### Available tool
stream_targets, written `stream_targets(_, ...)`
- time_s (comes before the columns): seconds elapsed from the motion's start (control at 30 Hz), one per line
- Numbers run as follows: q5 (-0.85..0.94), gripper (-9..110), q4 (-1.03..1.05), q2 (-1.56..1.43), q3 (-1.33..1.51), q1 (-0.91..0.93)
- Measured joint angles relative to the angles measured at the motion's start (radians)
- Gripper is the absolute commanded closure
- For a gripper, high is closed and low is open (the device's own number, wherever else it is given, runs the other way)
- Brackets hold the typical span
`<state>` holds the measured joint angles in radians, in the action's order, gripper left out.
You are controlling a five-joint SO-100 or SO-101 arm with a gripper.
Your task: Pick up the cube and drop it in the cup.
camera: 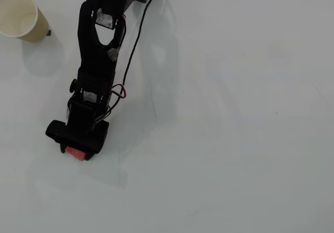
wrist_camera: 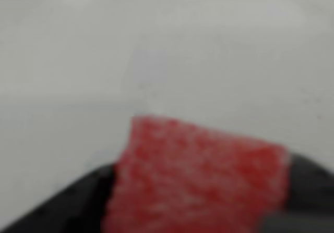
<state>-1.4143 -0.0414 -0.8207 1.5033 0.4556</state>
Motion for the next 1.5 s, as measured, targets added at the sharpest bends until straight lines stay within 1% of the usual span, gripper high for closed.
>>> stream_targets(0.03, 0.000, 100, 0.000, 0.000, 0.000, 0.000)
stream_targets(0.07, 0.000, 101, 0.000, 0.000, 0.000, 0.000)
stream_targets(0.87, 0.000, 101, 0.012, -0.017, 0.000, 0.002)
stream_targets(1.07, 0.000, 101, 0.015, -0.189, 0.137, 0.002)
stream_targets(1.5, 0.000, 101, 0.040, -0.699, 0.495, 0.002)
